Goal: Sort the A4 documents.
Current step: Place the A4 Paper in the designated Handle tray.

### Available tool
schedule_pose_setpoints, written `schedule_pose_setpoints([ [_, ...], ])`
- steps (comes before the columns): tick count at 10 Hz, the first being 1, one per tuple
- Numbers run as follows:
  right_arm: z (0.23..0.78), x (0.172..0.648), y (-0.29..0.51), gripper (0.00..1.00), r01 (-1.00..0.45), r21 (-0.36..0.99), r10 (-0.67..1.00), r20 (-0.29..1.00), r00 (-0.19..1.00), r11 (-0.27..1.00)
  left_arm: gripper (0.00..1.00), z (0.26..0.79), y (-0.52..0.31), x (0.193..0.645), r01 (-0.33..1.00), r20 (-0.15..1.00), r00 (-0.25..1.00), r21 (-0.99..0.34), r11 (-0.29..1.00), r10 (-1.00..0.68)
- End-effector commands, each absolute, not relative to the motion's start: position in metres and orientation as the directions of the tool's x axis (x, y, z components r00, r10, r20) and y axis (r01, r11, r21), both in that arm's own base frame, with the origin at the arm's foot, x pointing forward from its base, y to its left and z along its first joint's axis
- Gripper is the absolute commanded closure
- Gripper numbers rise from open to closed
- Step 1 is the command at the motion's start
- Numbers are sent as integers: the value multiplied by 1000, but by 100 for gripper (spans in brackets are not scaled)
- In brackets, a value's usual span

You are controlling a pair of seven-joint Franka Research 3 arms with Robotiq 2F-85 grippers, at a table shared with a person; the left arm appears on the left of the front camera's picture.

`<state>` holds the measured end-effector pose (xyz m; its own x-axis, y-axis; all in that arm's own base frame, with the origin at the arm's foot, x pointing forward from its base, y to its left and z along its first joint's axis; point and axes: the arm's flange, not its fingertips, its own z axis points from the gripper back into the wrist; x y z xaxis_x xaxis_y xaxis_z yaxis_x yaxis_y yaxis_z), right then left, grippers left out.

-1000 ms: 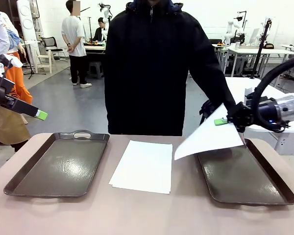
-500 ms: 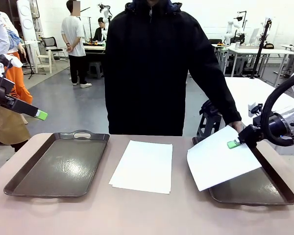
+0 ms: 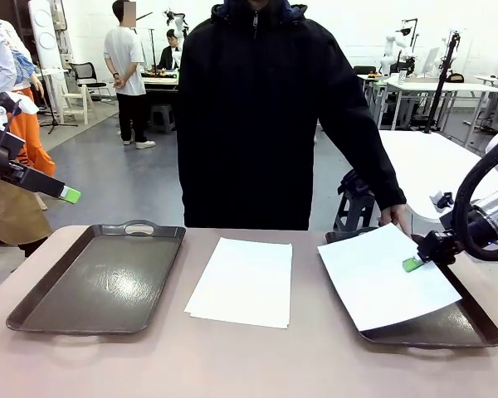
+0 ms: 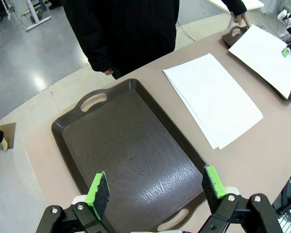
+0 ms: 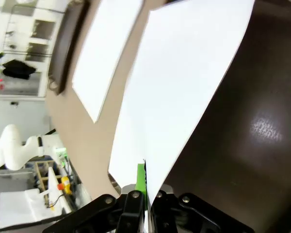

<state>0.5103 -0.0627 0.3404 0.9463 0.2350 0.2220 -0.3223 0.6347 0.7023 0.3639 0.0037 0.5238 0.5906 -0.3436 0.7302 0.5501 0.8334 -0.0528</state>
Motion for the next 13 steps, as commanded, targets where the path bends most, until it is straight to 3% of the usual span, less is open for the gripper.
schedule_pose_setpoints([
  [1,346,505,-69,99,-250,648,174,181,968,719,0,522,5,366,550,736,588,-60,833,-335],
  [4,337,511,-76,99,-164,537,83,173,981,828,0,522,5,366,550,736,588,-60,833,-335],
  [13,333,513,-67,99,-183,525,147,111,983,831,0,522,5,366,550,736,588,-60,833,-335],
])
